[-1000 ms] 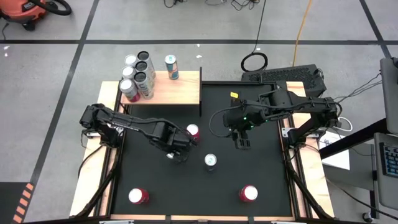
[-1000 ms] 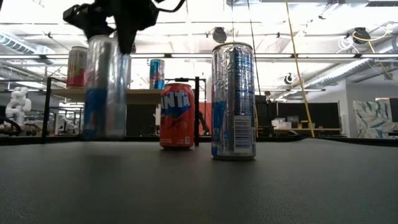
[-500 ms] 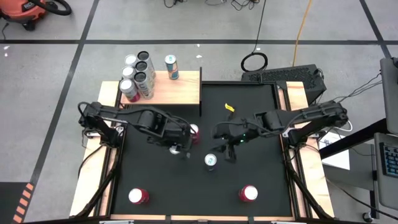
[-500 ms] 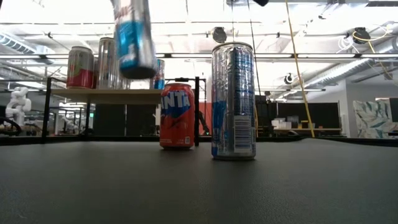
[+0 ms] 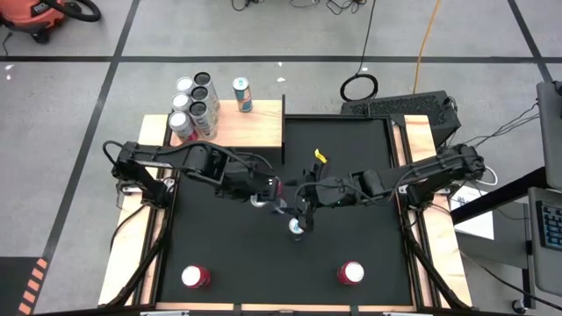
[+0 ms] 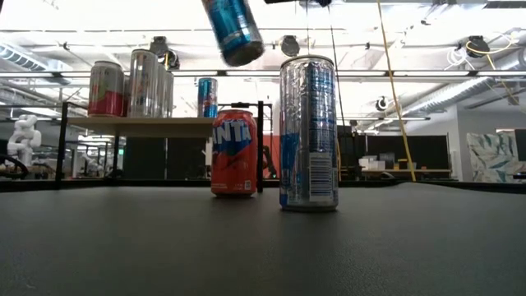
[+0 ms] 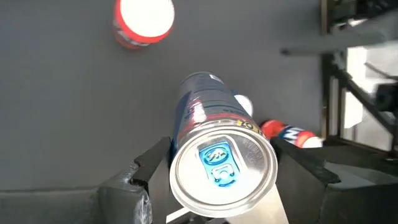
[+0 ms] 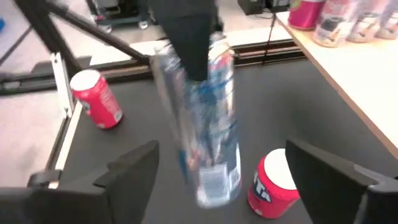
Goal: Place canned beverage on shelf
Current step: Put the top blue soda can on the shelf aligned with the other blue soda can
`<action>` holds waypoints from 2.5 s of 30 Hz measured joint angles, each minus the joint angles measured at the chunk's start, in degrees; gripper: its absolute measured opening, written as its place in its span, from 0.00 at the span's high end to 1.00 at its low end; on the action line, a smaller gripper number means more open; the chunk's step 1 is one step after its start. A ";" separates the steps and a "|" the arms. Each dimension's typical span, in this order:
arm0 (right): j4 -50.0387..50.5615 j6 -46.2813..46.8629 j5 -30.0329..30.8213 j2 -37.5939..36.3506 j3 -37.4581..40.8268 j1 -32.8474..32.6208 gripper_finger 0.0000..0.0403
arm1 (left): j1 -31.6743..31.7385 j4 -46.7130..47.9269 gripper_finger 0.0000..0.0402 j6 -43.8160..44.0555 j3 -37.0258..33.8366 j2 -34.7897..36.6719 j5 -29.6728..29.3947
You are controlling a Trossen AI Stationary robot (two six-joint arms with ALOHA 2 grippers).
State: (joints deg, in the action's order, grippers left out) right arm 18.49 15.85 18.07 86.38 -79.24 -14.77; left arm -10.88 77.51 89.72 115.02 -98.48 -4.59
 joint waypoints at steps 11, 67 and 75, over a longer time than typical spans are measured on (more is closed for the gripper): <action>-3.16 -4.77 -4.53 2.98 -0.04 0.53 0.12 | 0.96 -5.19 0.47 0.65 0.00 -0.02 -0.81; -3.64 -6.28 -44.19 -8.91 -0.07 26.72 0.48 | 2.27 -3.15 0.10 -39.57 0.04 18.22 -17.64; -3.66 -13.27 -56.20 -6.43 -0.07 33.92 0.48 | 1.63 -2.81 0.10 -34.20 0.00 17.51 -11.15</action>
State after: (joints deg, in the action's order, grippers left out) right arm 14.83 2.58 -38.14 79.95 -79.31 19.16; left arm -9.25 74.69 55.52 115.02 -80.96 -15.74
